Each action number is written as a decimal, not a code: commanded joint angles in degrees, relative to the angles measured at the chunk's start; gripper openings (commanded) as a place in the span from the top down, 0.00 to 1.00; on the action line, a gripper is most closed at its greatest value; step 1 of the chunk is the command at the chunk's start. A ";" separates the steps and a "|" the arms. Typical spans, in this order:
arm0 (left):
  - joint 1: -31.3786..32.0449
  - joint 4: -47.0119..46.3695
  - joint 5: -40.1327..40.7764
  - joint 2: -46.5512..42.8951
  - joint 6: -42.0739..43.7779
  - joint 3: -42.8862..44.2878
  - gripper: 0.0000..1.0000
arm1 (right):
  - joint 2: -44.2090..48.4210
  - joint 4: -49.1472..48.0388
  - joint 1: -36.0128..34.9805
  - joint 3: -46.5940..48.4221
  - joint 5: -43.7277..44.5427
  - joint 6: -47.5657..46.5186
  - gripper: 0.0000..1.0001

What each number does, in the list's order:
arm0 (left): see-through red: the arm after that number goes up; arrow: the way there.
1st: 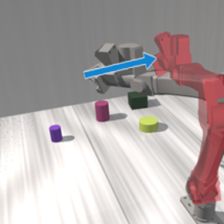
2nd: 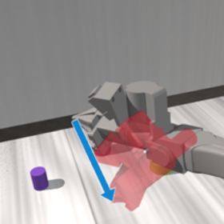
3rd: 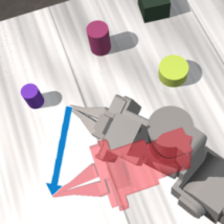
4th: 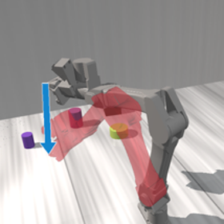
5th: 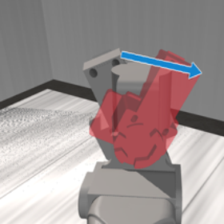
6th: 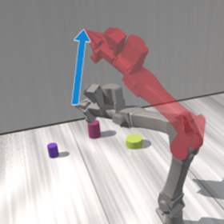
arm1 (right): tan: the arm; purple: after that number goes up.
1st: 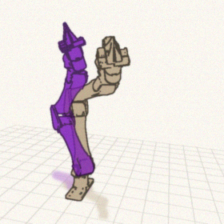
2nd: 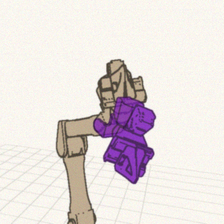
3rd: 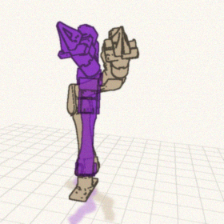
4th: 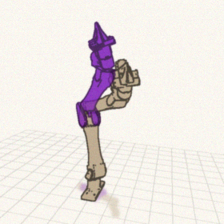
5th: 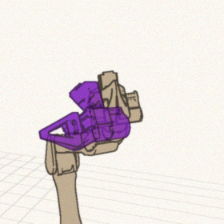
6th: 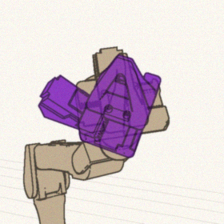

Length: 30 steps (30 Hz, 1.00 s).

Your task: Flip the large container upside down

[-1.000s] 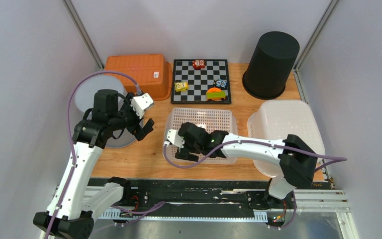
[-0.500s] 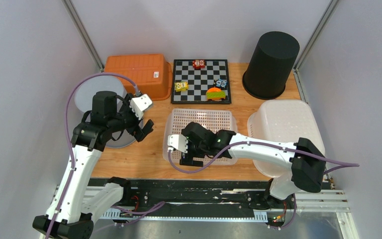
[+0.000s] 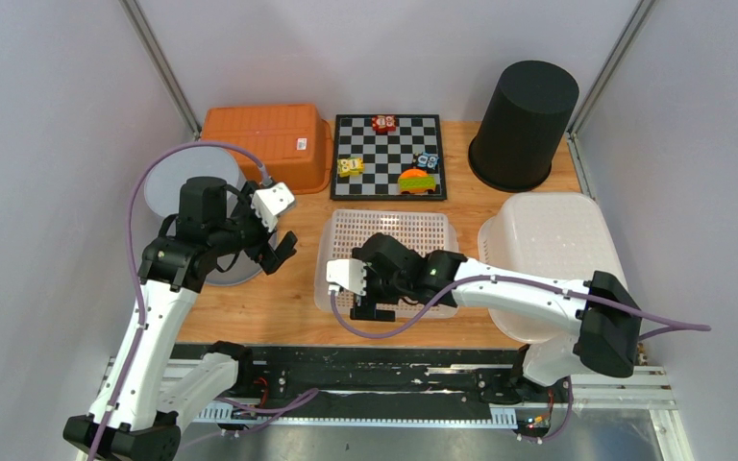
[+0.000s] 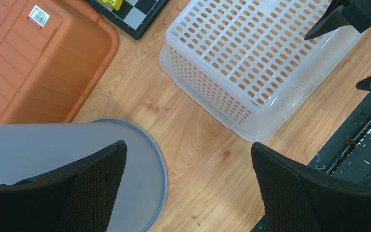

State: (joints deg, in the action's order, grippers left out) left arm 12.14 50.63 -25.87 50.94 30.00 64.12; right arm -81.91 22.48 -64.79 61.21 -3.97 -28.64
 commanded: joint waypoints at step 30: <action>0.16 2.16 -9.37 -9.07 2.60 -0.91 0.00 | 41.32 16.06 21.62 -3.51 -10.50 -8.13 0.00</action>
State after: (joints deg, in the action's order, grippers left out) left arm 12.14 51.13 -31.86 42.87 30.98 64.16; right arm -43.88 36.32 -44.84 59.00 -13.52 -35.90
